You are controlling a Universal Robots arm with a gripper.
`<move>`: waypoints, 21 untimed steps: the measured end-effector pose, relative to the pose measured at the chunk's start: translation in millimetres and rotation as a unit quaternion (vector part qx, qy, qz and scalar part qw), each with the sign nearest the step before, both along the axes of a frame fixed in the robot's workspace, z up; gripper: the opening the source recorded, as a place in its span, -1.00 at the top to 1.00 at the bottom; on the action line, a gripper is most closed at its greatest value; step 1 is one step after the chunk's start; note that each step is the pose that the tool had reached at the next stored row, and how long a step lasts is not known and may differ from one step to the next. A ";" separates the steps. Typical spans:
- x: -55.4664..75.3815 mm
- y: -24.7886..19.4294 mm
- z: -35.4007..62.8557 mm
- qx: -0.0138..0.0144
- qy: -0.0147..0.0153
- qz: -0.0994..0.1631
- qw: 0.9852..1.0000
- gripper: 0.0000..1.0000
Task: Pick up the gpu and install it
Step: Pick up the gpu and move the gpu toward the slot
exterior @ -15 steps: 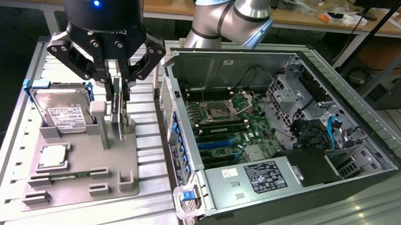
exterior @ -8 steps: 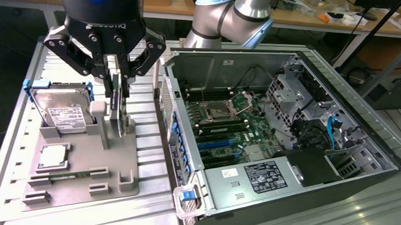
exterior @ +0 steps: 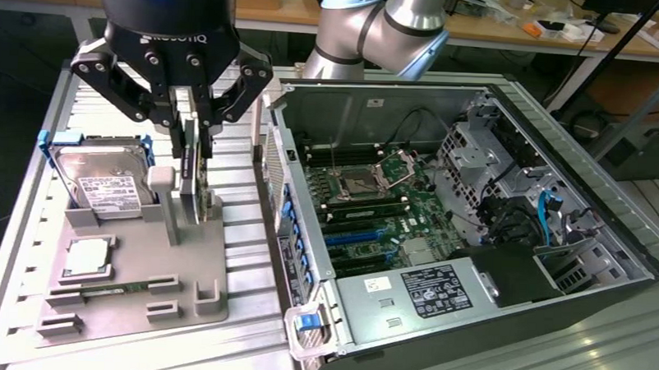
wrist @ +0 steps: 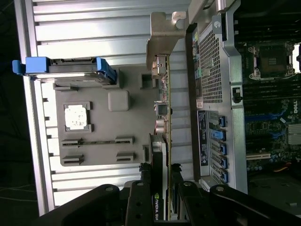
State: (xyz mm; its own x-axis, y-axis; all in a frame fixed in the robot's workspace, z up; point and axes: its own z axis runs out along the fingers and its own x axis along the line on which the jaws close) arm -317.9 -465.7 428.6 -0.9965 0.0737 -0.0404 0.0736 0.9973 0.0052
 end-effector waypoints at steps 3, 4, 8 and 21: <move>0.0 0.0 0.0 0.000 0.000 0.000 1.000 0.47; 0.0 0.0 0.0 0.000 0.000 0.000 1.000 0.47; 1.3 0.0 0.1 0.000 0.000 0.000 1.000 0.47; 17.8 0.1 0.0 0.000 0.000 0.000 1.000 0.47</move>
